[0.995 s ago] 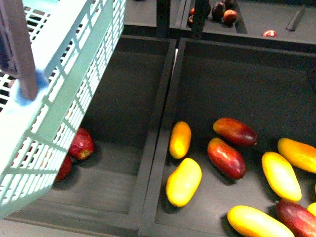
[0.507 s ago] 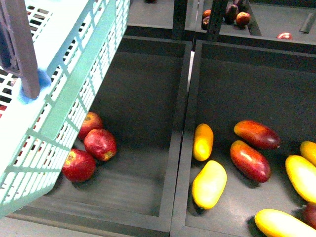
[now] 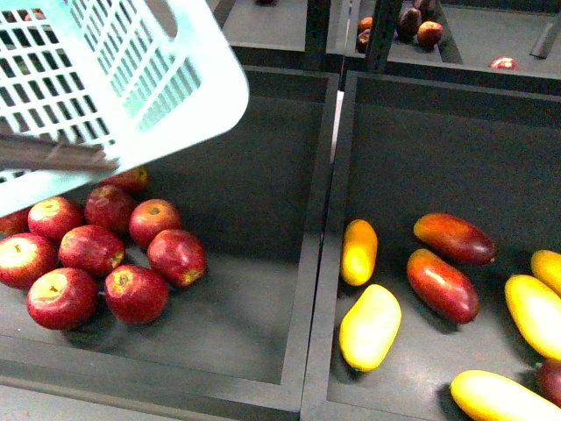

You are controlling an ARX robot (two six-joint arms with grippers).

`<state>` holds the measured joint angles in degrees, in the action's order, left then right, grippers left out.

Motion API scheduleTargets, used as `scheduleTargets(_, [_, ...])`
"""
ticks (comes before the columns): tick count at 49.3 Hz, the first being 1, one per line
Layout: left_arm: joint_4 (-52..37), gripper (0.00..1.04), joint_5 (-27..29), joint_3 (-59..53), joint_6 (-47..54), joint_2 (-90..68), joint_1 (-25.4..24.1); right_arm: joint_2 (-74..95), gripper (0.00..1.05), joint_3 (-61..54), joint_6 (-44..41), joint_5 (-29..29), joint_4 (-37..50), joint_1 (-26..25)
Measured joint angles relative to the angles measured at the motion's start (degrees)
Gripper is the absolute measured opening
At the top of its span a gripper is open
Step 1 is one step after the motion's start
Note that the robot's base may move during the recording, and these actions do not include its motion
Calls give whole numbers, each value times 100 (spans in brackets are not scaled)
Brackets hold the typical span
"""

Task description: Pick mango and avocado into basket

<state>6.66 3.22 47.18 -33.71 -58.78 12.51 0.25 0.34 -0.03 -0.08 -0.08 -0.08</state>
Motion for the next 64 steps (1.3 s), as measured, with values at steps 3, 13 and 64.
scheduleTargets(3, [20,6,-138,146,1078,-319,39,0,97,0,0,0,0,0])
scheduleTargets(13, [109,6,-662,920,2492,-1510,289,0,97,0,0,0,0,0])
scheduleTargets(64, [7,6,-774,1456,2310,-2949,929,5624,97,2011,195,-400,1926,-1681])
